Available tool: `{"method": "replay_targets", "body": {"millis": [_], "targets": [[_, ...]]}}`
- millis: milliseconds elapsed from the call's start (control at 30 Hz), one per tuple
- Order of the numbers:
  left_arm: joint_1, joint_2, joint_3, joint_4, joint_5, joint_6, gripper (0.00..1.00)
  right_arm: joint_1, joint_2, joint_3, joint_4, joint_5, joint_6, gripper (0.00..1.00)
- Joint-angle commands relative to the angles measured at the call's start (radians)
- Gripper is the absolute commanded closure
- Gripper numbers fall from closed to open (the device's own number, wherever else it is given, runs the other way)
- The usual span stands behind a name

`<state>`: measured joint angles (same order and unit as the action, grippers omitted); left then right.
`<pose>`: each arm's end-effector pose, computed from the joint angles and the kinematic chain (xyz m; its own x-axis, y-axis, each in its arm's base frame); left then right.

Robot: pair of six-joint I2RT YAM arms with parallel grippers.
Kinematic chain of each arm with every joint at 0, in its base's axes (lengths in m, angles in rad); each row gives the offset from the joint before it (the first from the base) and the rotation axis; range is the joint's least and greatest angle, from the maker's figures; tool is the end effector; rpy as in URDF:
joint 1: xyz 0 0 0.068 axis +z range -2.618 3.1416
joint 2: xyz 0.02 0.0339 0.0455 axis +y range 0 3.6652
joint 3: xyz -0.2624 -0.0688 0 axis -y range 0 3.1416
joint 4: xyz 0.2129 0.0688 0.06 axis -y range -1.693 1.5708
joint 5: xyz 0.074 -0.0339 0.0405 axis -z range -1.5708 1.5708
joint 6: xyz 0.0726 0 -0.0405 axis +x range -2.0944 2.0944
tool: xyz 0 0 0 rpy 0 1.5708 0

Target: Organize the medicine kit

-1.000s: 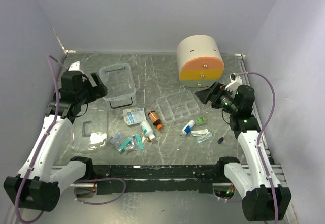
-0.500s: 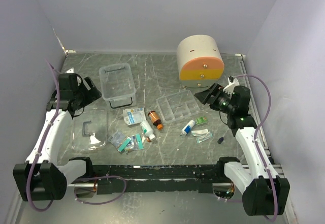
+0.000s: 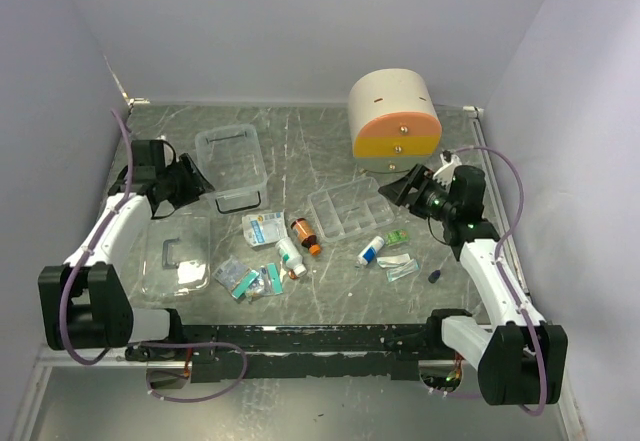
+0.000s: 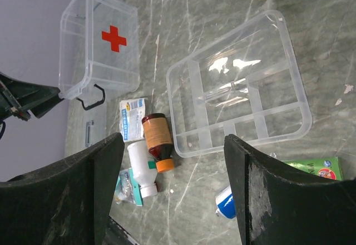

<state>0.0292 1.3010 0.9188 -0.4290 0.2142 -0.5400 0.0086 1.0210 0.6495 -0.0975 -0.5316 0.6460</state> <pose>0.2701 -0.0075 0.2376 -0.6822 -0.5225 -0.5114 -0.2716 0.8305 -0.4863 0.2246 0.0387 0.2541 -0.6376 0.5135 -0.5743 -0.0949 0.6875 0.7199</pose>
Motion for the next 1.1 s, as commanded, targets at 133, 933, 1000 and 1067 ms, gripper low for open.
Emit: {"method": "replay_targets", "body": {"millis": [133, 933, 1000, 1067], "targets": [[0.006, 0.051, -0.002, 0.111, 0.13, -0.075, 0.45, -0.001, 0.03, -0.054, 0.127, -0.012, 0.005, 0.28], [-0.315, 0.003, -0.144, 0.367, -0.166, -0.682, 0.71, 0.063, 0.051, -0.074, 0.118, 0.083, -0.003, 0.31], [-0.335, 0.0, -0.145, 0.36, -0.205, -0.708, 0.7, 0.08, 0.066, -0.066, 0.113, 0.097, -0.006, 0.32], [-0.344, -0.005, -0.149, 0.363, -0.231, -0.706, 0.68, 0.108, 0.082, -0.06, 0.111, 0.109, -0.009, 0.32]]}}
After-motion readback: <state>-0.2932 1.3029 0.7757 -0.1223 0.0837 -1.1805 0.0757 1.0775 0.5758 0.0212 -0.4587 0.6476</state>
